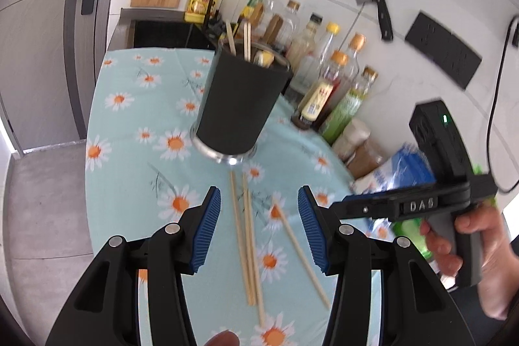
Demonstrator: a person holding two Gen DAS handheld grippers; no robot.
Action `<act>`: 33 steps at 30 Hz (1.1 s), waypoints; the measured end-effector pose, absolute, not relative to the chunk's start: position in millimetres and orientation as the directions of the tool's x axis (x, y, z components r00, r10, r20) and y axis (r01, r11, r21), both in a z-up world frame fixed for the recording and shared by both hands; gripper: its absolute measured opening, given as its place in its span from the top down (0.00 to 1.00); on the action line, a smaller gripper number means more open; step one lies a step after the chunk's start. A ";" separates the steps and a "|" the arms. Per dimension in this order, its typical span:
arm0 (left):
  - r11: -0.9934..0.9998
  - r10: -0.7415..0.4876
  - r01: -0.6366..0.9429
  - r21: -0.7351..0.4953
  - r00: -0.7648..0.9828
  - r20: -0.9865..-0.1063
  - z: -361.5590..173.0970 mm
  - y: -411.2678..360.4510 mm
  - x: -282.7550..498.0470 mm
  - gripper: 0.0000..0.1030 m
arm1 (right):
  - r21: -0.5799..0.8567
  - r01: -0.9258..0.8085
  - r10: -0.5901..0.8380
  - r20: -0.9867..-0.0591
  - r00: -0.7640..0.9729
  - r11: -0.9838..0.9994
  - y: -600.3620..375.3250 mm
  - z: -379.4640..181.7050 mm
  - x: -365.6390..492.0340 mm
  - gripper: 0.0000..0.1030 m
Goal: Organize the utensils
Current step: 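Move both open tools back down to the loose chopsticks on the cloth, then close the right tool on a single wooden chopstick, then close the left tool on another wooden chopstick while the right holds its chopstick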
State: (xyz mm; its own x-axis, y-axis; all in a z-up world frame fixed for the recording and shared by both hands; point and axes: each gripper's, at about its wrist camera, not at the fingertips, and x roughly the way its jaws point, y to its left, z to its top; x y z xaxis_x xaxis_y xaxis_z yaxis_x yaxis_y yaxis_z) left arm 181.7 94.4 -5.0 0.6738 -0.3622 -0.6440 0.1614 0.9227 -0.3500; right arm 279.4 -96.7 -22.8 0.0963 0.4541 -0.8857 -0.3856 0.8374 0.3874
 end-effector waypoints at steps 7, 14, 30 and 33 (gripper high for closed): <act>0.918 -0.382 0.167 -0.360 0.616 -0.688 -32.5 87.8 172.0 0.53 | 0.341 -0.368 0.358 -0.933 -0.022 0.865 -74.7 -58.6 279.7 0.58; 0.916 -0.391 0.160 -0.368 0.565 -0.727 -54.0 92.9 165.9 0.53 | 0.257 -0.359 0.253 -0.966 -0.059 0.897 -59.2 -81.7 283.3 0.75; 0.903 -0.420 0.159 -0.399 0.527 -0.739 -68.7 115.5 169.4 0.53 | 0.042 -0.400 0.040 -0.999 -0.014 0.915 -18.7 -99.9 277.2 0.91; 0.904 -0.420 0.163 -0.396 0.513 -0.748 -71.7 114.5 171.3 0.53 | 0.014 -0.415 0.015 -1.000 0.000 0.910 -8.3 -103.8 271.9 0.93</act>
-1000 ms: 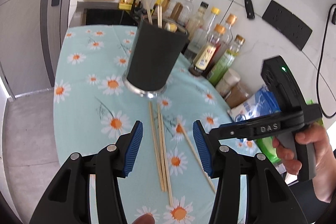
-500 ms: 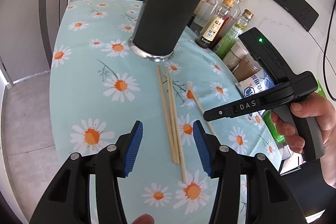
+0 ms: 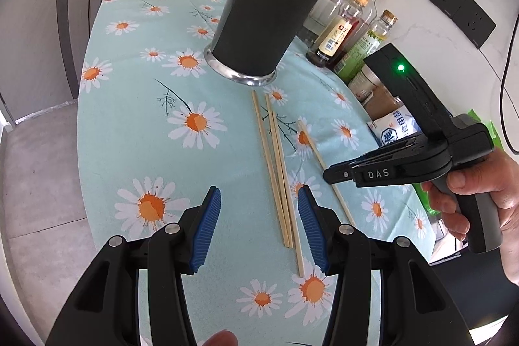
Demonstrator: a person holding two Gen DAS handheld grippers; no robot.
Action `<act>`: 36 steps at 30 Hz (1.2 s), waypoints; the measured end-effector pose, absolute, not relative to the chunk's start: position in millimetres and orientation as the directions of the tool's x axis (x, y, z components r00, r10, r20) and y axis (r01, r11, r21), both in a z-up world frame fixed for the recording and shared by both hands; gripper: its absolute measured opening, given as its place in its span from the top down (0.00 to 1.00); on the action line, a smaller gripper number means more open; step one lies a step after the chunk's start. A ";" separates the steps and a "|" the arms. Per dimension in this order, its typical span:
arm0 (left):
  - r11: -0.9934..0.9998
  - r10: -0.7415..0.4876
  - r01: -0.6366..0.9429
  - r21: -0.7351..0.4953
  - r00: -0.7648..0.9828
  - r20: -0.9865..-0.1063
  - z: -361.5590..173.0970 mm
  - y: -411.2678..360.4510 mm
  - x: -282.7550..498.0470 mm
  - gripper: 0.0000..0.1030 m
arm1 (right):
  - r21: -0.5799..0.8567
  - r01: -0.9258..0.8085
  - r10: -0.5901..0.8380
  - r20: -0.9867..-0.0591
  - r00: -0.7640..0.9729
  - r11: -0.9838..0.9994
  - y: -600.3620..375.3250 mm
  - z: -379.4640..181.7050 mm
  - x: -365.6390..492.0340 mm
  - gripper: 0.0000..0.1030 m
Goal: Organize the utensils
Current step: 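Close the left tool on another wooden chopstick while the right holds its chopstick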
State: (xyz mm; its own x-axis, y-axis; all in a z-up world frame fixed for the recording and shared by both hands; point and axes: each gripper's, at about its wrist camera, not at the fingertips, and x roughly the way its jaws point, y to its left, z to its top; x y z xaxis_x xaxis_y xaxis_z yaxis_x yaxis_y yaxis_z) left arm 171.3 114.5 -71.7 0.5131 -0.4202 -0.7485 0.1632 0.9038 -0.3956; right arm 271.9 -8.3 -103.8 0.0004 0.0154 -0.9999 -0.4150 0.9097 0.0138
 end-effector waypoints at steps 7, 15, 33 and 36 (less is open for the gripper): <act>0.909 -0.414 0.160 -0.386 0.470 -0.780 -80.0 108.5 177.1 0.55 | 0.073 -0.391 0.068 -0.997 -0.027 0.918 -19.5 -101.9 274.0 0.94; 0.902 -0.426 0.136 -0.410 0.430 -0.796 -82.1 100.3 194.9 0.55 | 0.196 -0.345 0.194 -0.980 -0.041 0.918 -54.5 -89.3 285.6 0.94; 0.930 -0.365 0.027 -0.367 0.208 -0.908 -96.6 68.5 275.6 0.72 | 0.384 -0.371 0.416 -0.909 0.007 0.846 -132.9 -41.6 286.0 0.94; 0.953 -0.303 0.040 -0.301 0.180 -0.936 -98.5 60.4 283.4 0.76 | 0.404 -0.374 0.435 -0.900 -0.003 0.835 -135.1 -40.7 285.0 0.94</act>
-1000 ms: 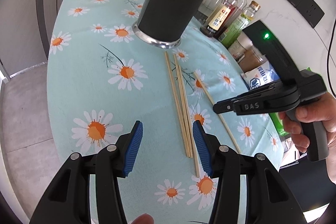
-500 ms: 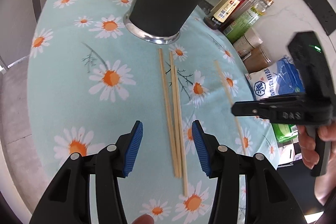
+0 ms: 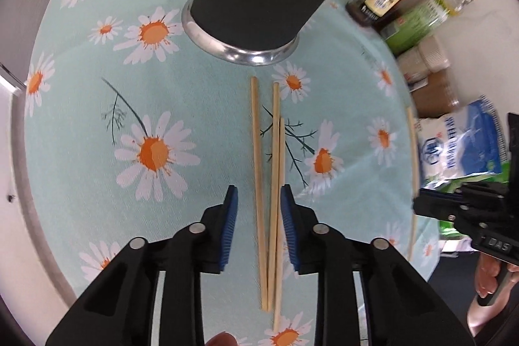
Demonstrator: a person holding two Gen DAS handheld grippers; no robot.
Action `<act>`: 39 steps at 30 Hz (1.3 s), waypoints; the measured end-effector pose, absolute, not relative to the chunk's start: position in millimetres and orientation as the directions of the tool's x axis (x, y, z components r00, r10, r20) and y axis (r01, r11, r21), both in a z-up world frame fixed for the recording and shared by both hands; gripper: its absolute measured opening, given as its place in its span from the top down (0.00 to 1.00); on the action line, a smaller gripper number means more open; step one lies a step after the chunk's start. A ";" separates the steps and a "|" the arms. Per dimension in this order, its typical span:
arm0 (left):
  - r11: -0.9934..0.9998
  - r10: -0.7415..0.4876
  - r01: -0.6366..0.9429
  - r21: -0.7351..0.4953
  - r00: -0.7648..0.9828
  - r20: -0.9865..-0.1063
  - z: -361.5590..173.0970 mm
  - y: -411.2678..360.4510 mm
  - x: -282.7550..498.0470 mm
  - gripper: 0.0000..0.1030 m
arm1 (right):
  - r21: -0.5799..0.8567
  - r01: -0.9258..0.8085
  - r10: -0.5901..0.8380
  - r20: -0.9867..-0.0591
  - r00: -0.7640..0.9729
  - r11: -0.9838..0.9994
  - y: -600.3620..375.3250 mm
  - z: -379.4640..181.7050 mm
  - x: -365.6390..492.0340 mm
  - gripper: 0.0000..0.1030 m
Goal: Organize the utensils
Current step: 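Close the left tool on another wooden chopstick while the right holds its chopstick, then lift both held chopsticks and carry them over the black holder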
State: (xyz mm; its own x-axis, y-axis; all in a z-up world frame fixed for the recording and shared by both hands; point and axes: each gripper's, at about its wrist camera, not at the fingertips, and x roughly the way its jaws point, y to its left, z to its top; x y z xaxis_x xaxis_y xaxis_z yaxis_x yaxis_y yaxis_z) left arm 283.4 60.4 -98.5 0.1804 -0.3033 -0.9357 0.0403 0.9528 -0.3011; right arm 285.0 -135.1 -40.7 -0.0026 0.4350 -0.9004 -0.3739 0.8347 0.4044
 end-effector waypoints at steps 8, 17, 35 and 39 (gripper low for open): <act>0.986 -0.162 0.070 -0.153 0.140 -0.977 -105.7 42.6 298.7 0.79 | 0.440 -0.400 0.472 -0.882 -0.023 0.804 -143.0 -41.2 292.1 0.94; 0.996 -0.031 0.083 -0.022 0.108 -0.994 -109.1 23.6 310.9 0.87 | 0.464 -0.413 0.492 -0.870 -0.043 0.784 -149.5 -42.9 296.0 0.94; 0.997 -0.077 -0.012 -0.081 0.190 -0.979 -102.2 39.7 295.0 0.96 | 0.490 -0.423 0.491 -0.864 -0.115 0.762 -116.0 -56.0 287.8 0.94; 0.987 -0.149 -0.025 -0.159 0.245 -0.958 -88.8 55.0 273.3 0.96 | 0.460 -0.422 0.476 -0.876 -0.076 0.781 -107.5 -48.7 285.2 0.94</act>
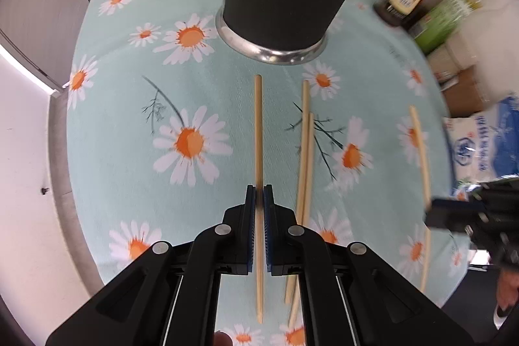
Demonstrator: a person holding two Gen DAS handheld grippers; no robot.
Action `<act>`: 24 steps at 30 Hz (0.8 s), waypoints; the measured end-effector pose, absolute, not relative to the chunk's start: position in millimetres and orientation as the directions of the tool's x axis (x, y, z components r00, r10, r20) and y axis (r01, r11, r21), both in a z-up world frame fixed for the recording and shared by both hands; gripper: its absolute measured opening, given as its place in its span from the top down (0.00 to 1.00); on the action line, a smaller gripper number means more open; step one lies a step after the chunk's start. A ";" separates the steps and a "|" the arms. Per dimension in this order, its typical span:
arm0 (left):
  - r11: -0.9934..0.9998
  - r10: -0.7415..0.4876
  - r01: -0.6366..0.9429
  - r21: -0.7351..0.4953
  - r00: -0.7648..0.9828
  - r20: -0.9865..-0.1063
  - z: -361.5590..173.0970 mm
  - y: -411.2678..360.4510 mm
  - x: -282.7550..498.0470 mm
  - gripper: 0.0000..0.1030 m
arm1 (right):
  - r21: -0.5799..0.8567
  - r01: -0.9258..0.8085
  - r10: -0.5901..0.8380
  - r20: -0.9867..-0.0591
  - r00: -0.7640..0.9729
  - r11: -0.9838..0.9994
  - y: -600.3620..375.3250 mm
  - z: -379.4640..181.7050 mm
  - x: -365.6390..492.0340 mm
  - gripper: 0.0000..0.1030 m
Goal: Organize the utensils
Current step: 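Lift both held chopsticks and carry them over the black holder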
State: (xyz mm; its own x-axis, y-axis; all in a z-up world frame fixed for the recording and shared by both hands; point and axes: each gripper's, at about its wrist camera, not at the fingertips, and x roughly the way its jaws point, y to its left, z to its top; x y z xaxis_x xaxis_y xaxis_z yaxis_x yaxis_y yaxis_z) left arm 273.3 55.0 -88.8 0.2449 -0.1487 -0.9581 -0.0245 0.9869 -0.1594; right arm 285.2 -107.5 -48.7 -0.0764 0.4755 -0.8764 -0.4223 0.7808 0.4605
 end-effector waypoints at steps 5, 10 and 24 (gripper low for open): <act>0.960 -0.254 -0.031 -0.279 0.331 -0.909 -61.6 75.7 239.2 0.96 | 0.425 -0.418 0.460 -0.888 -0.018 0.803 -96.0 -40.7 281.2 0.94; 0.929 -0.335 -0.013 -0.371 0.402 -0.852 -39.9 90.0 217.1 0.96 | 0.442 -0.410 0.489 -0.872 0.012 0.798 -81.1 -33.3 276.2 0.94; 0.867 -0.464 0.149 -0.475 0.589 -0.661 23.8 103.2 221.4 0.96 | 0.445 -0.472 0.592 -0.775 0.223 0.761 -55.4 27.5 279.5 0.94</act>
State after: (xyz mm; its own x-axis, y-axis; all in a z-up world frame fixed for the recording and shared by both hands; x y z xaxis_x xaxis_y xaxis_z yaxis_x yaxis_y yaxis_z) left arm 221.4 103.2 23.8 0.5892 -0.4641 -0.6614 0.1493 0.8670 -0.4754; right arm 279.5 -55.4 27.5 0.2228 0.5919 -0.7746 -0.4723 0.7606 0.4454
